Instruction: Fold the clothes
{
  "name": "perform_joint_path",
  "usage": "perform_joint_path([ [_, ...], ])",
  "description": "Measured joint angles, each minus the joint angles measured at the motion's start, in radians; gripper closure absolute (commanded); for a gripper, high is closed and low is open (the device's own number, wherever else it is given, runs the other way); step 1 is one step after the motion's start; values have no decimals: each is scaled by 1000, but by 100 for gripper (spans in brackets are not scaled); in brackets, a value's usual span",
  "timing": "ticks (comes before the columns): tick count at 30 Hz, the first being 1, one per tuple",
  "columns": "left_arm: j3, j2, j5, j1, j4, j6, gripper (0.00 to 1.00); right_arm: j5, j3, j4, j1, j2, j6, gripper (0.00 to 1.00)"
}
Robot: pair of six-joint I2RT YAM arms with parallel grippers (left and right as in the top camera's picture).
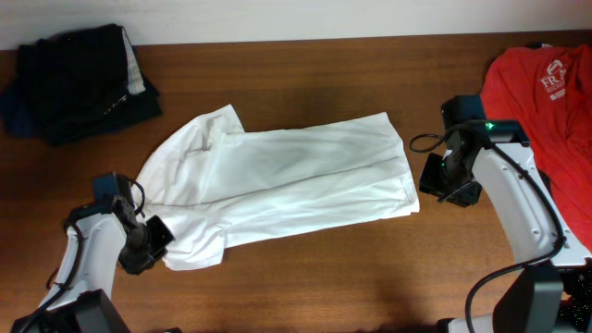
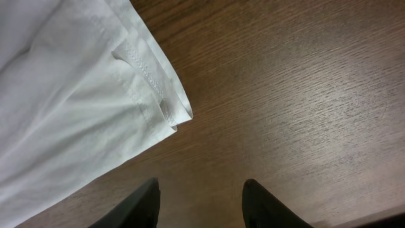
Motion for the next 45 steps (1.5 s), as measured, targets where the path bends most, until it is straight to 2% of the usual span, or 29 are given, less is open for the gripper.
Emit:
perform_joint_path([
  [10, 1, 0, 151, 0, 178, 0, 99, 0, 0, 0, 0, 0, 0, 54],
  [20, 1, 0, 238, 0, 257, -1, 98, 0, 0, 0, 0, 0, 0, 54],
  [29, 1, 0, 321, 0, 503, -8, 98, -1, 0, 0, 0, 0, 0, 54],
  [30, 1, 0, 325, 0, 527, -9, 93, -2, 0, 0, 0, 0, 0, 54],
  [33, 1, 0, 328, 0, 601, -13, 90, -3, 0, 0, 0, 0, -1, 54],
  [34, 1, 0, 329, 0, 623, -13, 82, -3, 0, 0, 0, 0, 0, 54],
  [36, 1, 1, 328, 0, 660, -13, 83, -3, 0, 0, 0, 0, 0, 54],
  [37, 1, 1, 329, 0, 678, -19, 90, -3, 0, 0, 0, 0, 0, 54],
  [39, 1, 1, 329, 0, 706, -18, 98, -3, 0, 0, 0, 0, 0, 54],
  [45, 1, 2, 332, -15, 888, -24, 96, -3, 0, 0, 0, 0, 0, 54],
])
